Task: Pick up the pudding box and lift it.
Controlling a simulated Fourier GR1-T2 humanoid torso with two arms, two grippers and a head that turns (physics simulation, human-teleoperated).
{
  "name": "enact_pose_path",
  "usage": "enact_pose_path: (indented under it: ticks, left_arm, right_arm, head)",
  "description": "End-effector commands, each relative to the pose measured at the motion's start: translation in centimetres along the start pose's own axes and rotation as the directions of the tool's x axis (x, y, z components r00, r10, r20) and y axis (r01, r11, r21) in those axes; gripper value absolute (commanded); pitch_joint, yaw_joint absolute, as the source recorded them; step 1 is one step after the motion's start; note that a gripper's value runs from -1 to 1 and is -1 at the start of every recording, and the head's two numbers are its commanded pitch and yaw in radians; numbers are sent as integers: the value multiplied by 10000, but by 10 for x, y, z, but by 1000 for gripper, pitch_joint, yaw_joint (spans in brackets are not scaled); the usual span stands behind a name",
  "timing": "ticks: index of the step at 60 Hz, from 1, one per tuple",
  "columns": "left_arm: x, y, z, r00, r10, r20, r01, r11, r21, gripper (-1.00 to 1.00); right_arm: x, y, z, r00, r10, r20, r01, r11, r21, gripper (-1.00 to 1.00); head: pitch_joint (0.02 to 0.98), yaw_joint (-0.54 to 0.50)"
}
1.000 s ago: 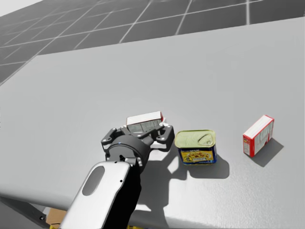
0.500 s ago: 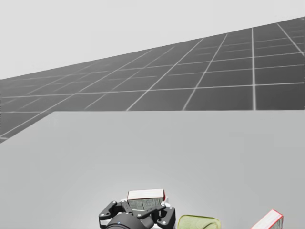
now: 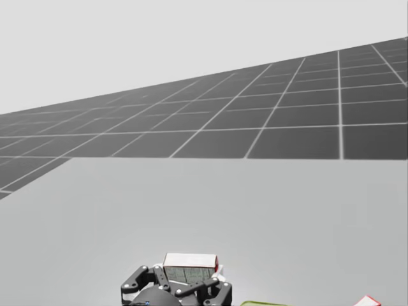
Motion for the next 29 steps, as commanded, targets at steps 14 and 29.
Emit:
enact_pose_path:
  ticks: [14, 29]
  left_arm:
    - [88, -6, 15, 9762, -706, 2049, 932, 9903, -1029, 995]
    - [145, -3, 33, 9325, -1157, 3421, 1511, 9854, -784, 1000]
  right_arm:
    - [0, -2, -1, 9999, 121, 16, -121, 9999, -66, -1000]
    - [0, -3, -1, 9999, 164, 15, -164, 9999, -39, -1000]
  head:
    - [414, 427]
    - [413, 421]
